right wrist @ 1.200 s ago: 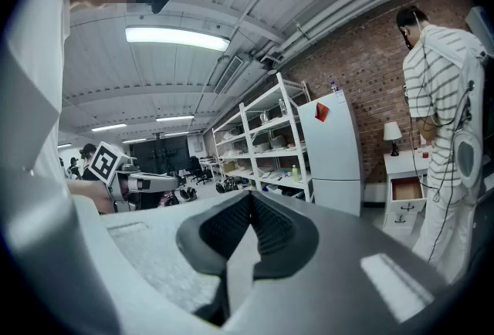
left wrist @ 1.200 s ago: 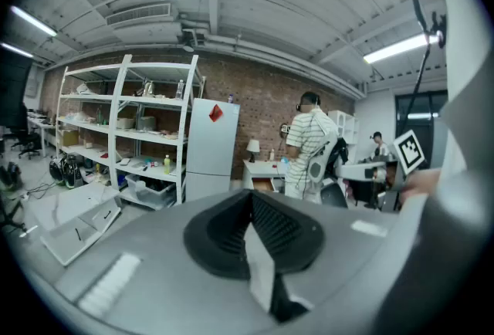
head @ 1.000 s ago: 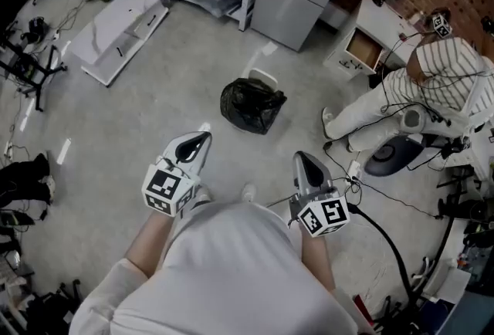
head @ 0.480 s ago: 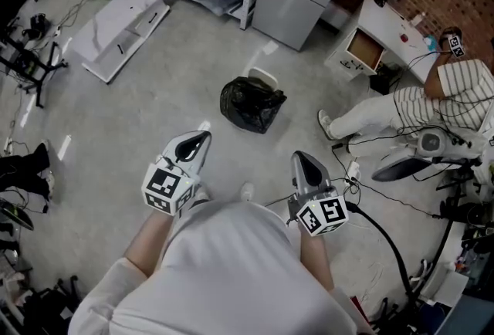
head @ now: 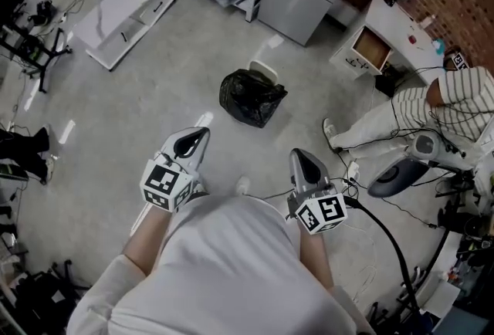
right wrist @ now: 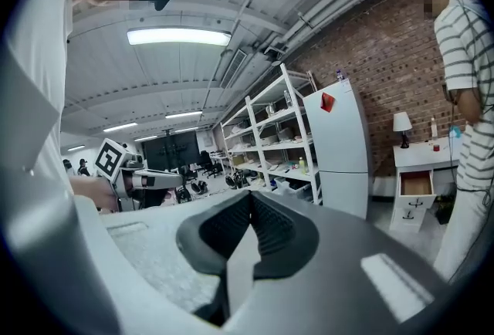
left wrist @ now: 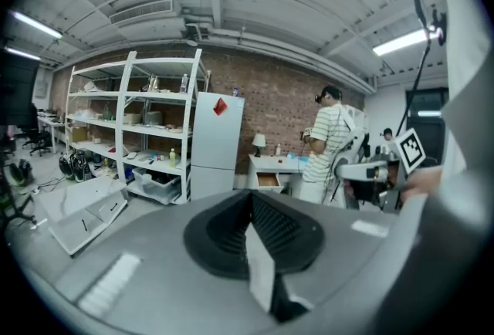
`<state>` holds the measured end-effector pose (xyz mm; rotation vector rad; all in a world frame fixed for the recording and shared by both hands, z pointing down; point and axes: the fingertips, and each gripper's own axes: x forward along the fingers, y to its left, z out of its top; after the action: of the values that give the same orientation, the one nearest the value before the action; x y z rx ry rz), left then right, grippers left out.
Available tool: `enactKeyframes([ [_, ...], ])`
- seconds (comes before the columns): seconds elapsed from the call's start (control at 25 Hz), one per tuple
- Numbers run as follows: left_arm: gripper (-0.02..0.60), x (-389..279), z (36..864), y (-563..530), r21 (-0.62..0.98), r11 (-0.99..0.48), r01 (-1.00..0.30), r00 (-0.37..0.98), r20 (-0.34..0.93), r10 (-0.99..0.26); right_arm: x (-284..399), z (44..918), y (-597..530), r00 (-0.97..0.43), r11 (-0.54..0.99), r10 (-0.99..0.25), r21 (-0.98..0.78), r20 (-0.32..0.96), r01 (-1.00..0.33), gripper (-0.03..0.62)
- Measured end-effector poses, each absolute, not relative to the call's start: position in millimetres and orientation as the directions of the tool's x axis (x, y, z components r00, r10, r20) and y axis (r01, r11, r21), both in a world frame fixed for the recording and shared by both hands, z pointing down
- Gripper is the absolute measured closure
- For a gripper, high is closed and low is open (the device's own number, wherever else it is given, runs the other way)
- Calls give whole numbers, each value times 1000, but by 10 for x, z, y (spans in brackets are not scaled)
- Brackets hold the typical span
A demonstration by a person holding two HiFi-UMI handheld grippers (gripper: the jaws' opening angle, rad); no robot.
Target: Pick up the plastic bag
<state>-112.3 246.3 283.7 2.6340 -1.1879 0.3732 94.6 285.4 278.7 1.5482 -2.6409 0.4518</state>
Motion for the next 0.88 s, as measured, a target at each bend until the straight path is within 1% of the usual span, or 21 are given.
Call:
enactKeyframes([
  [0.32,577,-938,2850,2544,90,-602,-794,596,310,-741,1218,2897,2914,-567,533,-796,-197,213,-823,592],
  [0.48,577,-819,2941,2486,89,-583,-808,577,325,-749,1374,2991,2817,-601,568,-767,-199,224,-799,592],
  [0.88,577,-775,3022,2387,57,-580,-813,559,358,-748,1440,3069,2649,-608,569,-759,-216,232,-793,592],
])
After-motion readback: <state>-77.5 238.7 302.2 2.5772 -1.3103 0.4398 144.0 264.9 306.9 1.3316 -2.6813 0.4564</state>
